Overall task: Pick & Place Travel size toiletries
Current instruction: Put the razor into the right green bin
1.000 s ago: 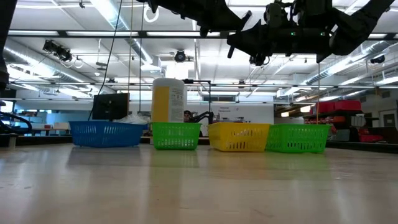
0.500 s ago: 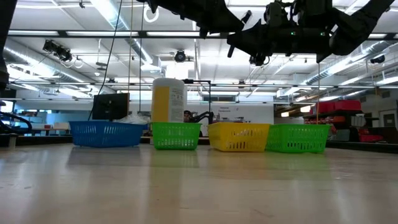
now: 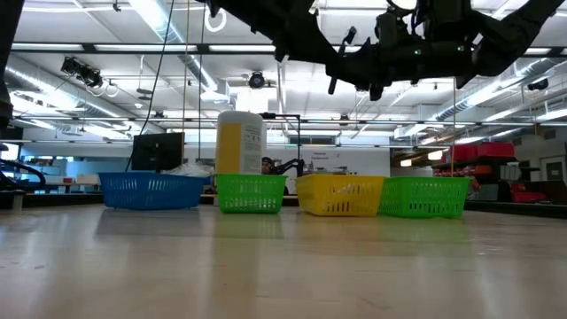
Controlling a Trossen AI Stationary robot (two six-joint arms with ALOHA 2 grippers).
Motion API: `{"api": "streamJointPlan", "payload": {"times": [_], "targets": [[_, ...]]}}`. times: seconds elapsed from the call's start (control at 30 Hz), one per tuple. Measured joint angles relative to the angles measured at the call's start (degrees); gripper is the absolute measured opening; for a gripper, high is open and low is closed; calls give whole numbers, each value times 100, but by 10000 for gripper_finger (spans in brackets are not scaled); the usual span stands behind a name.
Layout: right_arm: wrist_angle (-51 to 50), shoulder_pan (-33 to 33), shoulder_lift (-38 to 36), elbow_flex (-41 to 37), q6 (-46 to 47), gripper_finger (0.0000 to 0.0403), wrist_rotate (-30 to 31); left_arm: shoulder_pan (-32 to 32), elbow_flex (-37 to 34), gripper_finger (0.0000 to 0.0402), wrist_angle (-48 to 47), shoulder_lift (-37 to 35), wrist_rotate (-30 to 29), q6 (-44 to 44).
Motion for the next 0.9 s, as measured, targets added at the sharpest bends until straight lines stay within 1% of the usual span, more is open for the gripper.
{"api": "streamJointPlan", "payload": {"times": [0.1, 0.17, 0.27, 0.4, 0.5, 0.57, 0.67, 0.77, 0.9], "targets": [[-195, 5, -54, 0, 11, 44, 182, 8, -2, 168, -187, 0, -237, -117], [-642, 3, -104, 0, 227, 44, 467, 9, -2, 182, -410, 0, -439, -146], [-1700, -10, -246, 0, 706, 44, 983, 4, -7, 194, -966, -53, -871, -210], [-3366, 0, -664, 0, 1369, 44, 1546, 0, -7, 198, -1591, -191, -1529, -440], [-4487, -4, -1046, 9, 2111, 44, 1586, 4, -4, 197, -2127, -333, -1790, -491], [-5316, -2, -1191, 7, 2568, 44, 1592, 4, -4, 195, -2239, -414, -1932, -563], [-6061, 0, -1148, 4, 2958, 44, 1346, 17, -4, 194, -2117, -518, -2099, -512], [-6207, 1, -992, 2, 2966, 44, 1096, 40, -2, 194, -1673, -521, -2091, -438], [-6173, -7, -809, 2, 2541, 49, 830, 48, -2, 194, -1383, -516, -1811, -226]]}}
